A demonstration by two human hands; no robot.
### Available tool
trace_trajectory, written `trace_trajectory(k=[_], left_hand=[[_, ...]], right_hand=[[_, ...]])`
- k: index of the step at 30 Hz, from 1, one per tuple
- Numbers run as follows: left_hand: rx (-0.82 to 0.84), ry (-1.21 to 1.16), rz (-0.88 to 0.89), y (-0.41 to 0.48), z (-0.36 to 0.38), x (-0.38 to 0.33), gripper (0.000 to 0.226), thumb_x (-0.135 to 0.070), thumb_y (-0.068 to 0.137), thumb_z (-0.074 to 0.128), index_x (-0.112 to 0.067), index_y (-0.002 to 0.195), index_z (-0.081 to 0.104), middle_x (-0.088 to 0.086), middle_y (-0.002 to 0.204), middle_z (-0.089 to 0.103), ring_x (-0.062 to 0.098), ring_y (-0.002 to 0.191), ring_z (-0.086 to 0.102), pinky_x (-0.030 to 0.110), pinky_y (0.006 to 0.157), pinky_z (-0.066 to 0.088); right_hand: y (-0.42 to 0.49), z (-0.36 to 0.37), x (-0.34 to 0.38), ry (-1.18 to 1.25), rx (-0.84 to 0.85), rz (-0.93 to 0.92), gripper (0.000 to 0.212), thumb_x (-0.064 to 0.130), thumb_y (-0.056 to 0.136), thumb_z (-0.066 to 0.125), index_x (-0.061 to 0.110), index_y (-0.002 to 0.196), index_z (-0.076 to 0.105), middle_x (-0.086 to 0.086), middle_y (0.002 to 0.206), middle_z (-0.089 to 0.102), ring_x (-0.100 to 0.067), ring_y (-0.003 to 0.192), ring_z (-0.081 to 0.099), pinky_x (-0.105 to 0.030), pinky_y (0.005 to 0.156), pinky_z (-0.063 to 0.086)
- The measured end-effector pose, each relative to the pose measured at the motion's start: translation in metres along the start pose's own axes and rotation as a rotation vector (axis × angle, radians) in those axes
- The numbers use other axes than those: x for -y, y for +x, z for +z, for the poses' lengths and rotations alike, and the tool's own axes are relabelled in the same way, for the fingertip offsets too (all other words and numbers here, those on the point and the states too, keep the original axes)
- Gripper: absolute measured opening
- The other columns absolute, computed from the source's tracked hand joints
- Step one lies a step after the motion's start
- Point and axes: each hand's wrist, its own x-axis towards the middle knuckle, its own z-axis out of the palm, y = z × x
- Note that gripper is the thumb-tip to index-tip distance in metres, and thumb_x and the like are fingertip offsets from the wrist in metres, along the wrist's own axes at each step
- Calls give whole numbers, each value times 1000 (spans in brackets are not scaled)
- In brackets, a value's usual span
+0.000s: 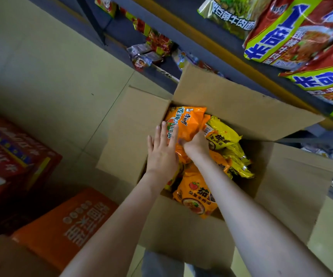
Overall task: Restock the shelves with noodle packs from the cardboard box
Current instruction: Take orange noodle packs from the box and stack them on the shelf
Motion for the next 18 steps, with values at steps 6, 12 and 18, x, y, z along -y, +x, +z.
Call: trace_trajectory(k=[6, 12, 18], left_hand=[[-1, 99, 107, -1, -2, -13, 79, -18, 98, 41, -27, 149, -19, 10, 157, -21, 28, 144, -22, 47, 114, -13], [-64, 153, 246, -24, -25, -30, 82, -24, 97, 41, -27, 144, -25, 8, 158, -21, 27, 145, -20, 51, 114, -11], [-287, 298, 481, -56, -106, -53, 63, -27, 88, 64, -14, 144, 39, 13, 150, 37, 29, 143, 25, 59, 111, -2]], right_hand=[[-8, -10, -7, 42, -39, -60, 31, 20, 93, 60, 10, 122, 56, -10, 125, 60, -30, 116, 56, -25, 76, 38], [-56, -46, -17, -160, -115, -501, 37, 16, 96, 50, 10, 133, 50, -12, 125, 59, -29, 116, 54, -27, 84, 41], [-144, -124, -10, -601, -235, -810, 51, -4, 83, 57, 7, 133, 52, -13, 114, 60, -34, 106, 54, -40, 89, 44]])
